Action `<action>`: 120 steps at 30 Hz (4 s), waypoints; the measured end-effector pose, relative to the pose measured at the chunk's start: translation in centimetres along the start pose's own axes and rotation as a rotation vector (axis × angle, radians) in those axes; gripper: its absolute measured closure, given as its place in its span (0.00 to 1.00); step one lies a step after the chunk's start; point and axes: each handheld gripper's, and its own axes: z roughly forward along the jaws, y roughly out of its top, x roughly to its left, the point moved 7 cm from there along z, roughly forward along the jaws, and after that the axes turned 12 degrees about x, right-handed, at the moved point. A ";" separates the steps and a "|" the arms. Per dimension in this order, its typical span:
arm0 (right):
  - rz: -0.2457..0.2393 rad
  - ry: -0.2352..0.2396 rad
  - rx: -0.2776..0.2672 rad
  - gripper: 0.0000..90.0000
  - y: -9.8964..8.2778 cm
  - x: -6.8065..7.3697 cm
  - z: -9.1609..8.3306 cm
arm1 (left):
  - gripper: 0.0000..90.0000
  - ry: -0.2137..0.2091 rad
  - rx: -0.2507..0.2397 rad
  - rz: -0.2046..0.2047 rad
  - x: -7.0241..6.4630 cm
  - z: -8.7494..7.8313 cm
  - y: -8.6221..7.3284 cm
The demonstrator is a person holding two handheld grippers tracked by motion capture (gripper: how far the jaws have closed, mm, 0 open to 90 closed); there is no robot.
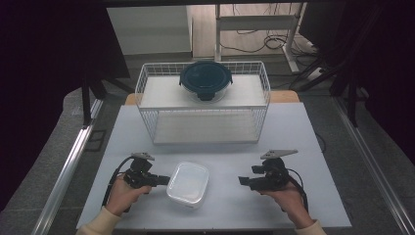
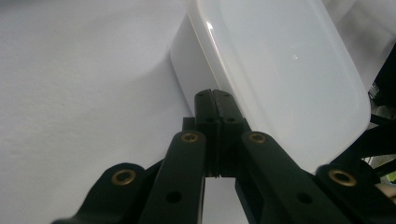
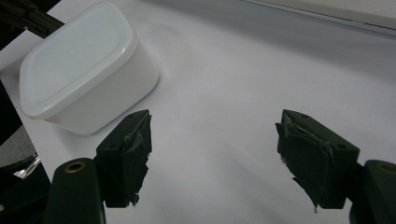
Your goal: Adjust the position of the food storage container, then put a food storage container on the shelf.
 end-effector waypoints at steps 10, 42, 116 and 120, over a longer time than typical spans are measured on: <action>-0.002 0.003 0.003 0.29 0.0 0.1 0.2 | 1.00 -0.036 0.005 0.021 -1.4 0.9 0.4; 0.009 0.005 -0.013 0.29 0.1 -0.2 -0.2 | 0.99 -0.043 -0.119 0.009 -3.1 0.7 1.5; 0.172 0.245 -0.016 0.50 0.2 4.7 2.7 | 0.44 -0.190 -0.204 -0.181 -3.6 1.2 1.8; 0.180 0.248 -0.011 0.52 0.0 4.8 3.0 | 0.47 -0.195 -0.223 -0.191 -3.5 1.1 1.9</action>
